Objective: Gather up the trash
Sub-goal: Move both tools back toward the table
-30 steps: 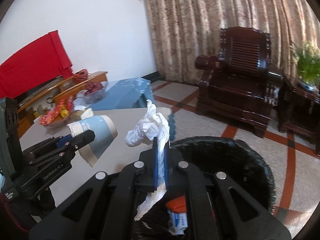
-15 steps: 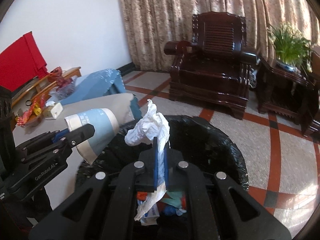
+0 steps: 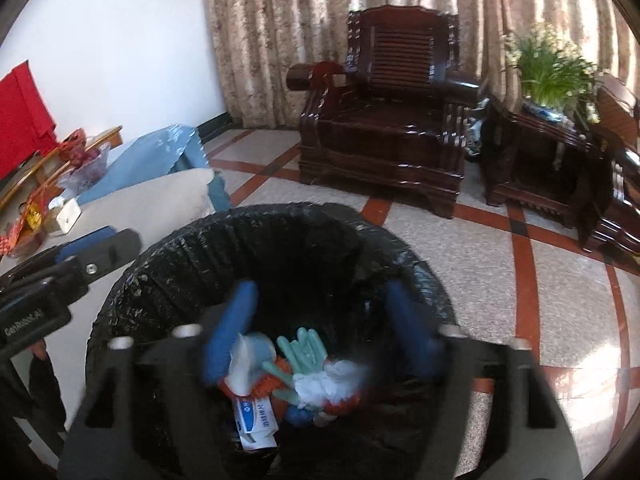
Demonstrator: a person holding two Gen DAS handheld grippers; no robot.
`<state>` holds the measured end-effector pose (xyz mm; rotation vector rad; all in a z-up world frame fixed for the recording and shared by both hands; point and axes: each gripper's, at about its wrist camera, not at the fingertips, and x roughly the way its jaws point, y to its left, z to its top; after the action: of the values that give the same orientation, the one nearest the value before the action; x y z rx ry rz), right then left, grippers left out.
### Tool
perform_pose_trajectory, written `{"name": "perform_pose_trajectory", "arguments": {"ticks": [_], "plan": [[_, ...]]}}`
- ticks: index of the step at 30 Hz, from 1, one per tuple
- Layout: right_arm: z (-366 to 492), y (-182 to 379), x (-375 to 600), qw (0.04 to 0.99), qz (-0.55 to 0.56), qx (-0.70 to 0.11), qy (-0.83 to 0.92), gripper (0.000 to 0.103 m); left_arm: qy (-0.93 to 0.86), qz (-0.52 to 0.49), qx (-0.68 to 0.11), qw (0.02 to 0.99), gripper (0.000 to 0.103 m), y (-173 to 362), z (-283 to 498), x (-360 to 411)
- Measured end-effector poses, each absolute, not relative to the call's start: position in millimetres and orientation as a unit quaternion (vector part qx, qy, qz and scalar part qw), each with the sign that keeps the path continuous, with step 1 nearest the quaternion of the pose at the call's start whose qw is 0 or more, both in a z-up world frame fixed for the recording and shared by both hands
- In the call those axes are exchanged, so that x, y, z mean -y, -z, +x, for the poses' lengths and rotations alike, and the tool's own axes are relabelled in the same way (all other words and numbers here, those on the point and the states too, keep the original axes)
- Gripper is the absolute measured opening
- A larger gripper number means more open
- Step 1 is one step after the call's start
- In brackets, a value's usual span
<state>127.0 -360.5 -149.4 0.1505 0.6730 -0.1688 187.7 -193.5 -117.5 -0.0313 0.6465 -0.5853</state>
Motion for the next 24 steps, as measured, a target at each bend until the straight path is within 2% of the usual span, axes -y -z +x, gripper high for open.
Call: {"name": "perform_pose_trajectory", "arguments": {"ticks": [1, 3, 8, 16, 24], "plan": [[124, 147, 360, 0.939, 0.077, -0.325, 0.084, 0.094, 0.280, -0.018, -0.311, 0.908, 0.069, 116, 187, 188], [122, 141, 360, 0.939, 0.084, -0.323, 0.078, 0.097, 0.271, -0.021, -0.304, 0.913, 0.080, 110, 186, 180], [118, 119, 344, 0.946, 0.088, -0.306, 0.060, 0.097, 0.248, -0.022, -0.284, 0.926, 0.092, 92, 178, 153], [121, 87, 286, 0.959, 0.081, -0.272, 0.003, 0.098, 0.189, -0.029, -0.255, 0.948, 0.093, 68, 162, 86], [142, 84, 205, 0.959, 0.049, -0.272, -0.062, 0.098, 0.109, -0.021, -0.242, 0.964, 0.093, 62, 152, 5]]}}
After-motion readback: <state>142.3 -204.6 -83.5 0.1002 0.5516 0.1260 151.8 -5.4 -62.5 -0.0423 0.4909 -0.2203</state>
